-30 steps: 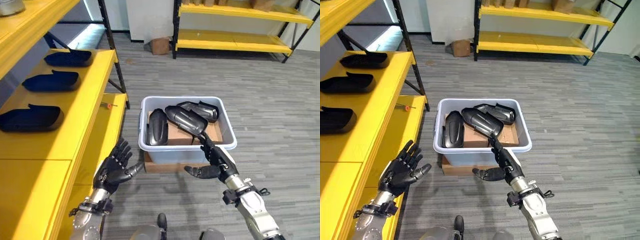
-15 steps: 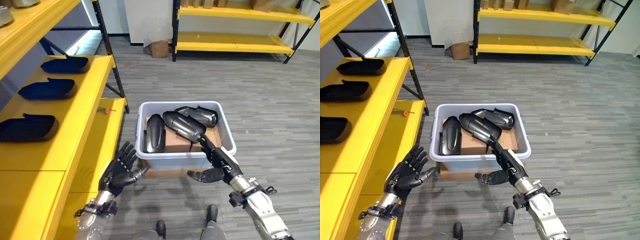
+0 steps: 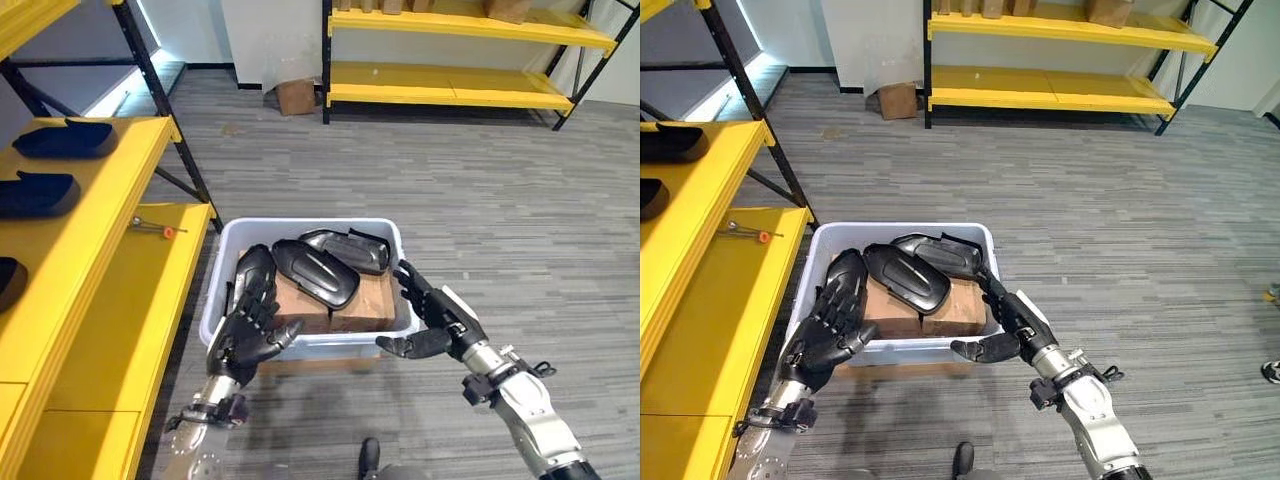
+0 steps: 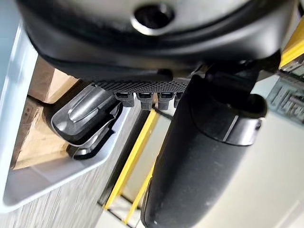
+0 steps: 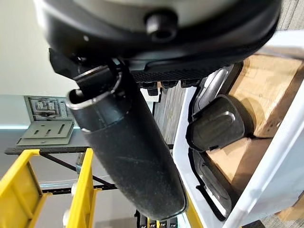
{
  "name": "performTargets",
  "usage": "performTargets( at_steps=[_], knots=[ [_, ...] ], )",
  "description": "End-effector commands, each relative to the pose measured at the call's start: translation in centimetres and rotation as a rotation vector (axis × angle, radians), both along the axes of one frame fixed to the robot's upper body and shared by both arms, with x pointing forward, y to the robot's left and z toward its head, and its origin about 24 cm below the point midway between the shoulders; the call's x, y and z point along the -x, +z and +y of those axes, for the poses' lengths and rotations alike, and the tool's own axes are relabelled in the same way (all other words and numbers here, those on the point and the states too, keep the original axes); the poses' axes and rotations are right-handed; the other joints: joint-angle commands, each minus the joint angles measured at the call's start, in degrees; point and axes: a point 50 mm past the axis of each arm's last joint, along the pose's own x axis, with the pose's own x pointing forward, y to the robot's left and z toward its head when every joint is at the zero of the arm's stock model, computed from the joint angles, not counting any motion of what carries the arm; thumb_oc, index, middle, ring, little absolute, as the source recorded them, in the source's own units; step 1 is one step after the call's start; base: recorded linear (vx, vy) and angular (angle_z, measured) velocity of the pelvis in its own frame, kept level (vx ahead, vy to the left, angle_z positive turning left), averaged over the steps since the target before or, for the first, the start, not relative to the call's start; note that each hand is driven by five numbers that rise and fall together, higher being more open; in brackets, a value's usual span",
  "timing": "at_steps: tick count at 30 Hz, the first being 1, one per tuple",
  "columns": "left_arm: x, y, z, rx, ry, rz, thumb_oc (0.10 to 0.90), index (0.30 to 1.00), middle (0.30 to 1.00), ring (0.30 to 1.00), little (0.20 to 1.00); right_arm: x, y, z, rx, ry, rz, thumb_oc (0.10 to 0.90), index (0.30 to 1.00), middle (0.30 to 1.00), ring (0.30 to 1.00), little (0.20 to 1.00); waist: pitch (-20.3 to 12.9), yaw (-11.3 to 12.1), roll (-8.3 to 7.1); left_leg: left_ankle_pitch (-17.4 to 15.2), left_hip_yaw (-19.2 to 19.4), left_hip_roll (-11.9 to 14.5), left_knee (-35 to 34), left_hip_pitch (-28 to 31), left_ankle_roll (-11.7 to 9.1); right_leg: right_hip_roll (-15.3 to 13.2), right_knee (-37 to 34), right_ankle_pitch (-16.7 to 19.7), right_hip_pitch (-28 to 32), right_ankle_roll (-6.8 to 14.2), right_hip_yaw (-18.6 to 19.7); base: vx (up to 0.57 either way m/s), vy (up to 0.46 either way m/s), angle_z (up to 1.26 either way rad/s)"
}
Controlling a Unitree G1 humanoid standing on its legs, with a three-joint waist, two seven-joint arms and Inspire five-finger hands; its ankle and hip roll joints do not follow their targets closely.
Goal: Move parts from the plastic box to the shelf.
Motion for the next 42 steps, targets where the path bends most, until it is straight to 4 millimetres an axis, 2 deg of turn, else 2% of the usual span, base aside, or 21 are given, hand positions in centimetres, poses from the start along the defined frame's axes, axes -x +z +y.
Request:
performTargets(
  at_steps=[1,2,3,4,5,7,8,10,12,15,18,21,24,28,32,37,38,39,42],
  knots=[
    [-1.6,3.8,0.6,-0.056,0.021,-0.23,0.9,1.0,1.0,1.0,1.0,-0.7,5.4,-1.0,-0.062,0.016,-0.298,0.9,1.0,1.0,1.0,1.0,-2.4,-0.72,-0.01,-6.04,5.43,-1.73,9.55,-1.13,3.67,-2.0,1.91,-3.16,-0.83,2.69,1.41,0.11,-0.081,0.22],
    [-1.7,3.8,0.6,-0.06,0.028,-0.226,0.9,1.0,1.0,1.0,1.0,-0.7,5.4,-0.9,-0.065,0.019,-0.298,0.9,1.0,1.0,1.0,1.0,-2.22,-0.59,0.21,-6.09,4.83,-2.86,9.14,-1.93,3.99,-1.69,1.92,-3.21,-0.62,2.74,1.79,0.12,-0.06,0.21],
    [-1.8,3.8,0.7,-0.063,0.036,-0.22,0.9,1.0,1.0,1.0,1.0,-1.0,5.3,-0.6,-0.064,0.024,-0.297,0.9,1.0,1.0,1.0,1.0,-1.91,-0.32,0.66,-6.0,4.36,-5.06,5.69,-2.54,4.58,-1.06,2.14,-3.49,-0.25,2.88,2.69,0.12,-0.013,0.08],
    [-1.8,3.8,0.7,-0.064,0.036,-0.22,0.9,1.0,1.0,1.0,1.0,-1.0,5.3,-0.5,-0.064,0.024,-0.297,0.9,1.0,1.0,1.0,1.0,-1.86,-0.31,0.61,-5.97,4.41,-5.12,5.57,-2.41,4.6,-1.11,2.15,-3.51,-0.19,2.9,2.72,0.18,0.05,0.01],
    [-1.7,3.8,0.6,-0.071,0.039,-0.218,0.9,1.0,1.0,1.0,1.0,-1.1,5.3,-0.2,-0.062,0.027,-0.293,0.9,1.0,1.0,1.0,1.0,-1.79,-0.22,1.13,-5.74,4.72,-5.87,1.21,-2.09,4.66,-0.69,2.25,-3.81,0.23,3.02,2.85,0.15,0.102,-0.08],
    [-1.5,3.7,0.7,-0.062,0.041,-0.213,0.9,1.0,1.0,1.0,1.0,-1.1,5.2,0.1,-0.058,0.033,-0.287,0.9,1.0,1.0,1.0,1.0,-1.56,0.06,1.94,-3.31,4.07,-6.5,-6.69,-1.75,4.1,-0.25,2.18,-4.22,1.31,3.32,3.22,0.22,0.177,-0.06],
    [-1.1,3.6,0.9,-0.056,0.04,-0.209,0.9,1.0,1.0,1.0,1.0,-0.8,5.0,0.2,-0.054,0.037,-0.286,0.9,1.0,1.0,1.0,1.0,-1.6,0.48,2.79,0.04,3.0,-5.94,-12.64,-2.6,3.18,0.38,1.99,-4.75,2.37,3.49,3.74,0.22,0.181,-0.02],
    [-0.6,3.3,1.1,-0.041,0.036,-0.201,0.9,1.0,1.0,1.0,1.0,-0.4,4.8,0.3,-0.076,0.043,-0.273,0.9,1.0,1.0,1.0,1.0,-1.38,1.07,3.5,4.87,1.11,-4.45,-17.05,-4.18,1.97,0.92,1.97,-5.65,3.92,3.28,4.47,0.21,0.195,-0.08],
    [-0.2,2.9,1.5,-0.038,0.05,-0.187,0.9,1.0,1.0,1.0,1.0,-0.4,4.7,0.7,-0.07,0.058,-0.268,0.9,1.0,1.0,1.0,1.0,-1.12,1.68,3.72,6.03,-1.1,-4.03,-17.75,-5.59,1.77,0.76,2.45,-6.39,4.51,3.24,5.42,0.15,0.175,-0.24],
    [-0.1,2.1,1.8,-0.031,0.062,-0.168,0.9,1.0,1.0,1.0,1.0,-0.3,4.4,1.1,-0.061,0.073,-0.265,0.9,1.0,1.0,1.0,1.0,-0.9,1.63,3.8,3.67,0.14,-3.86,-18.13,-5.25,2.49,-0.48,3.22,-7.06,4.66,3.43,5.0,0.1,0.194,-0.56],
    [0.3,1.3,2.1,-0.066,0.072,-0.141,0.9,1.0,1.0,1.0,1.0,0.2,3.8,0.4,-0.128,0.073,-0.223,0.9,1.0,1.0,1.0,1.0,-1.08,1.43,3.44,0.36,1.37,-4.67,-18.96,-3.16,3.24,-1.53,3.69,-7.56,5.2,4.12,3.98,0.15,0.2,-0.25],
    [0.4,1.3,2.7,-0.085,0.074,-0.124,0.9,1.0,1.0,1.0,1.0,0.5,3.8,-0.4,-0.119,0.053,-0.224,0.9,1.0,1.0,1.0,1.0,-1.41,1.46,3.27,-0.51,1.62,-5.4,-20.72,-1.13,3.71,-2.0,3.37,-7.4,5.46,4.53,3.25,0.19,0.191,0.05],
    [0.2,1.8,2.6,-0.109,0.05,-0.132,0.9,1.0,1.0,1.0,1.0,0.3,4.2,-0.5,-0.097,0.014,-0.258,0.9,1.0,1.0,1.0,1.0,-1.78,2.09,2.97,-0.67,1.05,-6.58,-23.82,1.04,4.29,-2.9,1.86,-5.59,4.68,5.89,3.01,0.12,0.147,0.15],
    [0.1,2.1,2.6,-0.122,0.037,-0.14,0.9,1.0,1.0,1.0,1.0,-0.2,5.0,-0.6,-0.06,-0.051,-0.317,0.9,1.0,1.0,1.0,1.0,-1.95,2.77,2.92,-0.84,0.55,-7.57,-25.74,2.02,4.88,-3.34,1.7,-5.25,4.25,6.55,2.94,0.1,0.148,0.19],
    [0.1,2.2,2.8,-0.115,0.021,-0.148,0.9,1.0,1.0,1.0,1.0,-1.0,6.1,-0.9,-0.117,-0.075,-0.363,0.9,1.0,1.0,1.0,1.0,-2.19,4.24,2.62,-2.48,0.98,-8.85,-24.14,0.84,6.36,-3.54,4.76,-7.45,4.23,6.33,1.62,0.1,0.188,0.1],
    [-0.1,2.3,2.5,-0.113,-0.04,-0.146,0.9,1.0,1.0,1.0,1.0,-1.7,7.3,-1.3,-0.095,-0.124,-0.421,0.9,1.0,1.0,1.0,1.0,-2.03,5.38,2.02,-5.03,1.53,-10.23,-20.26,-0.7,8.44,-3.59,10.47,-10.24,3.99,6.0,0.73,0.07,0.14,0.06],
    [-0.1,2.2,2.5,-0.121,-0.04,-0.127,0.9,1.0,1.0,1.0,1.0,-1.9,7.2,-1.4,-0.083,-0.132,-0.413,0.9,1.0,1.0,1.0,1.0,-1.66,5.57,1.84,-6.01,1.85,-10.73,-19.28,-0.4,9.35,-4.17,14.78,-9.12,1.8,6.75,0.22,0.06,0.13,0.12],
    [-0.1,2.2,2.5,-0.135,-0.036,-0.125,0.9,1.0,1.0,1.0,1.0,-2.0,7.2,-1.4,-0.077,-0.133,-0.411,0.9,1.0,1.0,1.0,1.0,-1.45,5.58,1.8,-6.29,1.88,-10.82,-19.09,-0.16,9.57,-4.62,16.19,-8.22,0.45,7.21,0.32,0.06,0.082,0.07],
    [0.0,2.3,2.8,-0.088,-0.018,-0.127,0.9,1.0,1.0,1.0,1.0,-2.5,7.1,-1.1,-0.049,-0.097,-0.415,0.9,1.0,1.0,1.0,1.0,0.02,5.9,2.17,-6.33,2.12,-9.46,-18.48,1.02,8.71,-6.22,13.78,-6.44,-1.58,7.89,0.47,0.0,-0.074,-0.2]
  ],
)
